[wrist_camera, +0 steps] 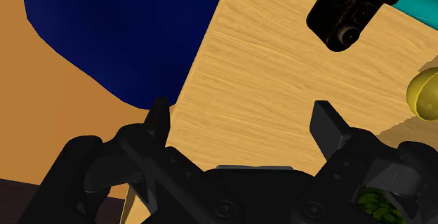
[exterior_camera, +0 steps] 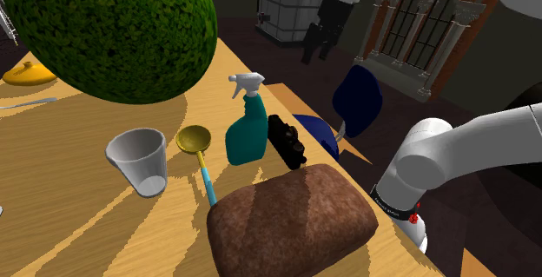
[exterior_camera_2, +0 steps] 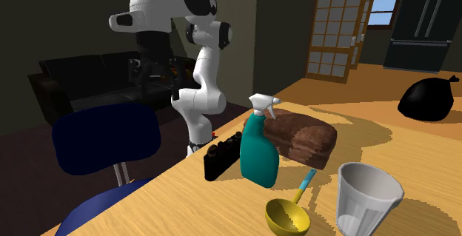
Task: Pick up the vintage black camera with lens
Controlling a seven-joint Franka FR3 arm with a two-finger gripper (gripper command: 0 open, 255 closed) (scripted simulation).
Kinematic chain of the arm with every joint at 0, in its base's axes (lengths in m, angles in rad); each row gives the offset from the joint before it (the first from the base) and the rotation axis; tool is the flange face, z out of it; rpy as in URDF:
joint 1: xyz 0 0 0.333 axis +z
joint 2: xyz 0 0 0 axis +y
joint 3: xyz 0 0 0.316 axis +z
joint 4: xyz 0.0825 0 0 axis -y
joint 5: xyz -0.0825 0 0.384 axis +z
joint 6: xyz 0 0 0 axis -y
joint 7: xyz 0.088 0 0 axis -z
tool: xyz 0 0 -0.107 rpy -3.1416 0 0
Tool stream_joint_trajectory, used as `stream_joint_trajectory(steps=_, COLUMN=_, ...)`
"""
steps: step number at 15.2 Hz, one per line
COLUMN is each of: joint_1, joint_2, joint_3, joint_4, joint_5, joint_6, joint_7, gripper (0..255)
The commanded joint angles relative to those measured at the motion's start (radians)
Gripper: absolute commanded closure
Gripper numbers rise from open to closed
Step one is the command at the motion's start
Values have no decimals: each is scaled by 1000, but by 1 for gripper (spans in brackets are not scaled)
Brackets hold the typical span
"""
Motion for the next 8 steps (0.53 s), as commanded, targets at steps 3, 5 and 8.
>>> stream_joint_trajectory(steps=3, joint_1=-4, joint_2=-21, joint_3=52, joint_4=-43, joint_5=16, joint_6=8, joint_7=83, gripper=0)
stream_joint_trajectory(steps=5, joint_1=-6, joint_2=-36, joint_3=106, joint_4=-80, joint_5=36, joint_6=15, joint_7=166, gripper=0)
stream_joint_trajectory(steps=8, joint_1=-6, joint_2=-45, joint_3=189, joint_4=-123, joint_5=72, joint_6=26, joint_7=292, gripper=0)
